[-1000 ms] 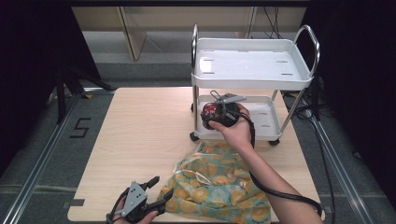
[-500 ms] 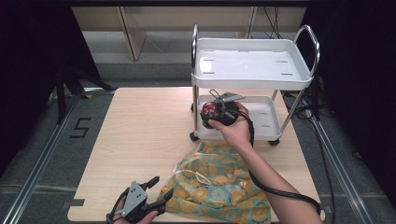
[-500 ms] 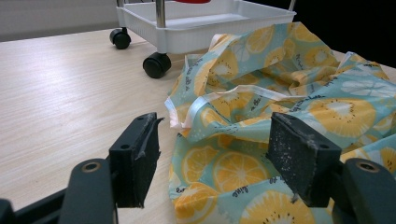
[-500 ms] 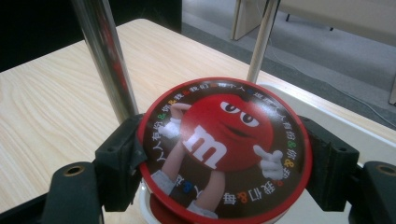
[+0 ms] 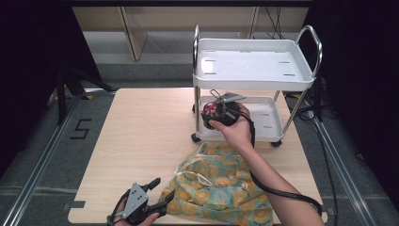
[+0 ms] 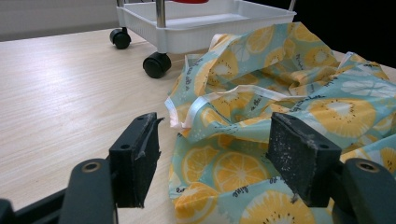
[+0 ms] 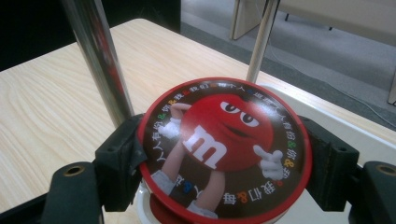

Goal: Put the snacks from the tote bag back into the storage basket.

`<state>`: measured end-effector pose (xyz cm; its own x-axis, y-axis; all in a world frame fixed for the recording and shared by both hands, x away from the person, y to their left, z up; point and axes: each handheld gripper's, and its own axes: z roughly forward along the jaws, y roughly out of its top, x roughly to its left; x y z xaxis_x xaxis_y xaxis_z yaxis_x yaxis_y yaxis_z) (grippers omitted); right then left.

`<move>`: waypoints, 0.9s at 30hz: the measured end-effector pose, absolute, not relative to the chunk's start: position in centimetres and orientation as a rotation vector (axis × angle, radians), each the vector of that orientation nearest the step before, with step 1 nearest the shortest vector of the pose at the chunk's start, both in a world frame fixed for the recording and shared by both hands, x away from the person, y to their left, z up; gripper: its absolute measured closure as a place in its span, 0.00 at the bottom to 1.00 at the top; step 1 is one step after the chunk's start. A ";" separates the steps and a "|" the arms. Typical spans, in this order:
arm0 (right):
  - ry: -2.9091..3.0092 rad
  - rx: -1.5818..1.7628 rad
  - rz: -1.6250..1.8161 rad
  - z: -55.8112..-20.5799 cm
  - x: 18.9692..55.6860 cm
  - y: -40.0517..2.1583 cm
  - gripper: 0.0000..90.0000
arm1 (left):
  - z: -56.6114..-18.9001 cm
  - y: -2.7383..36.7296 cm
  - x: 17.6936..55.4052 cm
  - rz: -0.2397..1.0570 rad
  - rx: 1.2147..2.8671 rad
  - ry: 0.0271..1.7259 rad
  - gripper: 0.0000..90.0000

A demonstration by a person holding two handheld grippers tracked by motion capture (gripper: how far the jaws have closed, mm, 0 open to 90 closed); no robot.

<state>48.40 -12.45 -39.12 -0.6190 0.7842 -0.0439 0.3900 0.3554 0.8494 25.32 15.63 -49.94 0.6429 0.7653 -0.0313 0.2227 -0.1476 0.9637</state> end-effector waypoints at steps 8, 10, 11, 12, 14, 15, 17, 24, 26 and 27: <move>2.179 0.993 1.190 -39.2 48.7 -12.4 0.30 | -49.9 15.7 25.3 0.581 1.696 0.811 0.37; 2.168 0.985 1.190 -39.2 48.9 -12.3 0.30 | -49.9 15.7 25.3 0.581 1.697 0.809 0.37; 2.177 0.985 1.188 -39.2 48.9 -12.3 0.30 | -49.9 15.7 25.3 0.582 1.698 0.808 0.37; 2.172 0.990 1.187 -39.2 48.9 -12.3 0.30 | -49.9 15.7 25.3 0.582 1.701 0.817 0.37; 2.183 1.000 1.181 -39.2 48.9 -12.2 0.30 | -49.9 15.7 25.1 0.577 1.700 0.834 0.37; 2.181 0.994 1.187 -39.3 49.0 -12.2 0.30 | -49.9 15.6 25.1 0.575 1.697 0.835 0.37; 2.178 0.992 1.184 -39.2 48.9 -12.3 0.30 | -49.9 15.6 25.1 0.576 1.697 0.835 0.37; 2.177 0.996 1.179 -39.4 49.1 -12.2 0.30 | -49.9 15.7 25.2 0.577 1.700 0.833 0.37; 2.179 0.992 1.178 -39.5 49.2 -12.2 0.30 | -49.9 15.7 25.1 0.576 1.699 0.834 0.37; 2.175 0.996 1.183 -39.5 49.2 -12.1 0.30 | -49.9 15.7 25.1 0.576 1.699 0.834 0.37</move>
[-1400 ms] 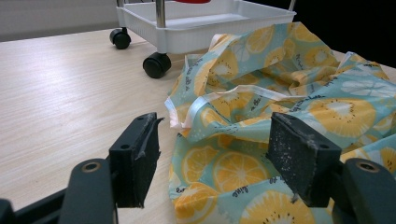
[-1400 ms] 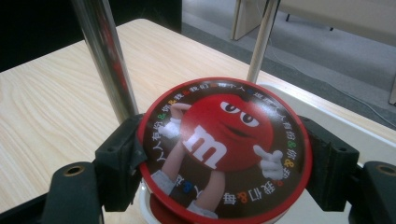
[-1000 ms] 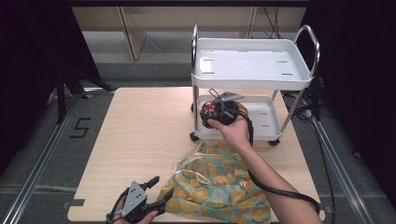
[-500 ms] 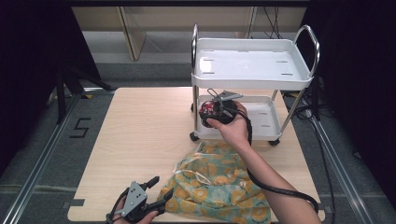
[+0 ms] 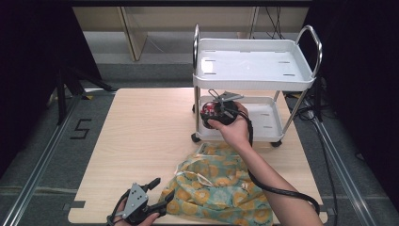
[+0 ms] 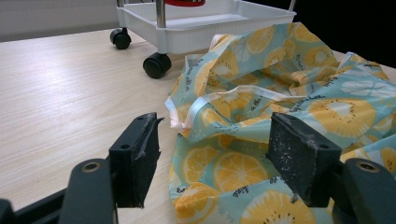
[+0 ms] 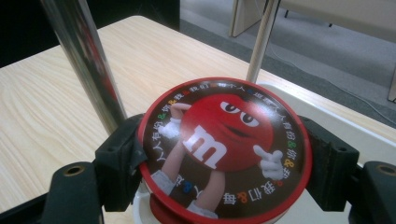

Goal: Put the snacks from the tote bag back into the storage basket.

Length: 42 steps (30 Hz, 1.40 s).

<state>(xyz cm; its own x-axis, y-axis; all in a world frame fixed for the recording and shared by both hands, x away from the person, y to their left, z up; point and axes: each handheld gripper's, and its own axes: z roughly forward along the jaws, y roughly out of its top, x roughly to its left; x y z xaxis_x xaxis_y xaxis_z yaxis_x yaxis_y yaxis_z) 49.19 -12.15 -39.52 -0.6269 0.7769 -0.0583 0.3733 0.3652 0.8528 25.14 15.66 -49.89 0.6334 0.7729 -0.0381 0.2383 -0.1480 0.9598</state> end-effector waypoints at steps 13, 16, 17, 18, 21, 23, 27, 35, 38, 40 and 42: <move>2.198 1.006 1.180 -39.8 49.4 -11.9 0.30 | -49.9 15.6 25.1 0.576 1.699 0.834 0.37; 2.189 1.006 1.174 -39.9 49.5 -11.9 0.30 | -49.9 15.7 25.1 0.577 1.699 0.834 0.37; 2.187 1.008 1.174 -39.9 49.5 -11.9 0.30 | -49.9 15.7 25.2 0.577 1.701 0.833 0.37; 2.188 1.009 1.174 -40.0 49.5 -11.9 0.30 | -49.9 15.7 25.1 0.577 1.701 0.836 0.37; 2.195 1.025 1.172 -40.2 49.6 -11.8 0.30 | -49.9 15.7 25.1 0.577 1.700 0.833 0.37; 2.201 1.014 1.175 -40.3 49.7 -11.8 0.30 | -49.9 15.7 25.2 0.577 1.700 0.834 0.37; 2.201 1.016 1.173 -40.4 49.8 -11.7 0.30 | -49.9 15.7 25.1 0.575 1.699 0.836 0.37; 2.206 1.022 1.172 -40.7 49.9 -11.7 0.30 | -49.9 15.7 25.2 0.576 1.701 0.834 0.37; 2.208 1.021 1.164 -40.8 50.0 -11.8 0.30 | -49.9 15.7 25.2 0.575 1.700 0.834 0.37; 2.204 1.023 1.166 -40.9 50.0 -11.8 0.30 | -49.9 15.7 25.2 0.580 1.705 0.827 0.37; 2.205 1.027 1.168 -41.0 50.0 -11.7 0.30 | -49.9 15.8 25.2 0.582 1.709 0.823 0.37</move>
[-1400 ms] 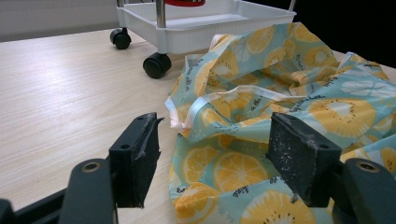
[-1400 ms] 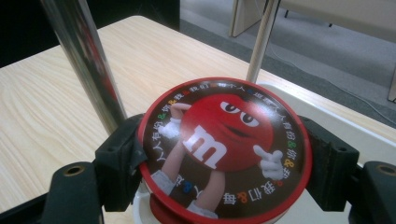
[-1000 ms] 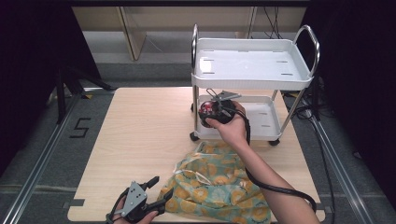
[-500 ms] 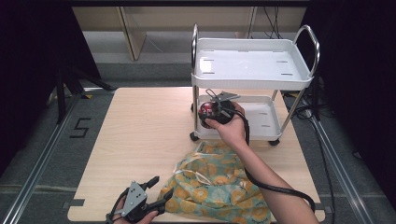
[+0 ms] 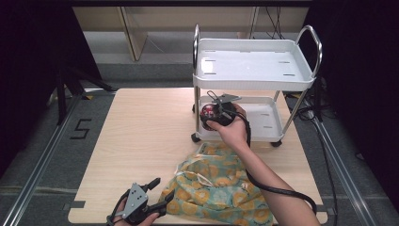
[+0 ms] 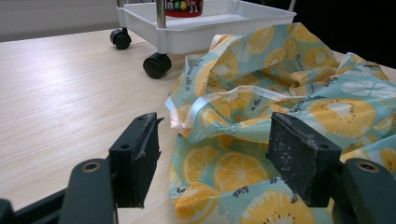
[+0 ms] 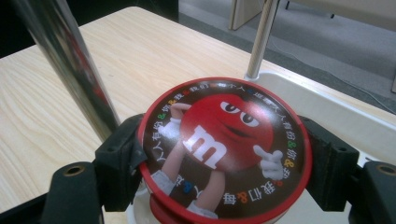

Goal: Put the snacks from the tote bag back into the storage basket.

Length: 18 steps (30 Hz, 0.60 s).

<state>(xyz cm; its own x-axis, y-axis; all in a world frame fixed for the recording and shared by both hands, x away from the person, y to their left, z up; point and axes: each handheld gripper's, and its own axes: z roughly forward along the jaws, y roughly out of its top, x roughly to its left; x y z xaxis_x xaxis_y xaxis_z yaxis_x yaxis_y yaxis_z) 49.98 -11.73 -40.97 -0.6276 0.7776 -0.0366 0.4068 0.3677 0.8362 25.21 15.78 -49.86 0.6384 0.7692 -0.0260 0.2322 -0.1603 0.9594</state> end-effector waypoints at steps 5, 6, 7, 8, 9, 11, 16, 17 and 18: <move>2.197 1.047 1.153 -41.2 49.9 -11.7 0.30 | -49.9 15.8 25.2 0.582 1.711 0.820 0.37; 2.200 1.043 1.151 -41.2 49.9 -11.7 0.30 | -49.9 15.8 25.2 0.580 1.707 0.824 0.37; 2.200 1.040 1.155 -41.2 49.9 -11.7 0.30 | -49.9 15.8 25.2 0.583 1.710 0.820 0.37; 2.198 1.044 1.149 -41.3 49.9 -11.6 0.30 | -49.9 15.8 25.2 0.582 1.711 0.820 0.37; 2.198 1.046 1.150 -41.3 49.9 -11.6 0.30 | -49.9 15.8 25.2 0.582 1.710 0.819 0.37; 2.197 1.050 1.150 -41.4 49.9 -11.6 0.30 | -49.9 15.7 25.2 0.576 1.704 0.830 0.37; 2.197 1.050 1.146 -41.6 50.0 -11.7 0.30 | -49.9 15.7 25.2 0.576 1.705 0.828 0.37; 2.197 1.055 1.143 -41.6 50.0 -11.8 0.30 | -49.9 15.7 25.2 0.577 1.705 0.828 0.37; 2.199 1.054 1.143 -41.7 50.0 -11.8 0.30 | -49.9 15.7 25.2 0.577 1.705 0.826 0.37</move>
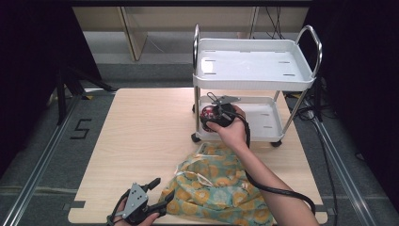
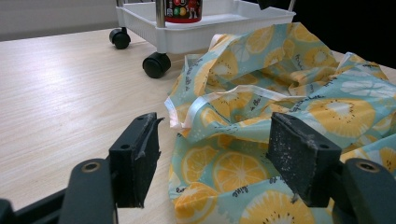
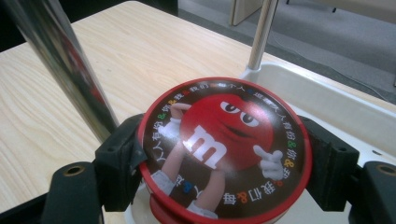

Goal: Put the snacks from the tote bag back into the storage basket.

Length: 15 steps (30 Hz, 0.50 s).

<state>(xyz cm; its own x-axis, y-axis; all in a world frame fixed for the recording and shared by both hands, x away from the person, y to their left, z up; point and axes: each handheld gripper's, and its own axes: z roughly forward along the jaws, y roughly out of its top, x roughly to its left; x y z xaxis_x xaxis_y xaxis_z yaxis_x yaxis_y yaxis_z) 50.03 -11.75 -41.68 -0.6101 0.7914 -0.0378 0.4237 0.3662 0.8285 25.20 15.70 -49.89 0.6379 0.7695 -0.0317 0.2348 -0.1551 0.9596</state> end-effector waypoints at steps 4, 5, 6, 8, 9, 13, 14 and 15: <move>2.205 1.060 1.145 -41.9 50.1 -11.8 0.30 | -49.9 15.7 25.2 0.573 1.702 0.835 0.37; 2.202 1.069 1.141 -41.8 50.0 -11.8 0.30 | -49.9 15.6 25.1 0.568 1.698 0.840 0.37; 2.202 1.074 1.140 -41.9 50.0 -11.8 0.30 | -49.9 15.7 25.4 0.580 1.698 0.805 0.37; 2.206 1.073 1.139 -41.9 50.1 -11.8 0.30 | -49.9 15.6 25.1 0.571 1.698 0.840 0.37; 2.207 1.072 1.137 -41.9 50.1 -11.7 0.30 | -49.9 15.7 25.2 0.573 1.699 0.833 0.37; 2.212 1.046 1.147 -42.1 50.2 -11.7 0.30 | -49.9 15.6 25.1 0.573 1.699 0.834 0.37; 2.210 1.068 1.145 -42.1 50.1 -11.6 0.30 | -49.9 15.7 25.2 0.577 1.703 0.824 0.37; 2.208 1.068 1.147 -42.2 50.1 -11.6 0.30 | -49.9 15.6 25.2 0.576 1.701 0.826 0.37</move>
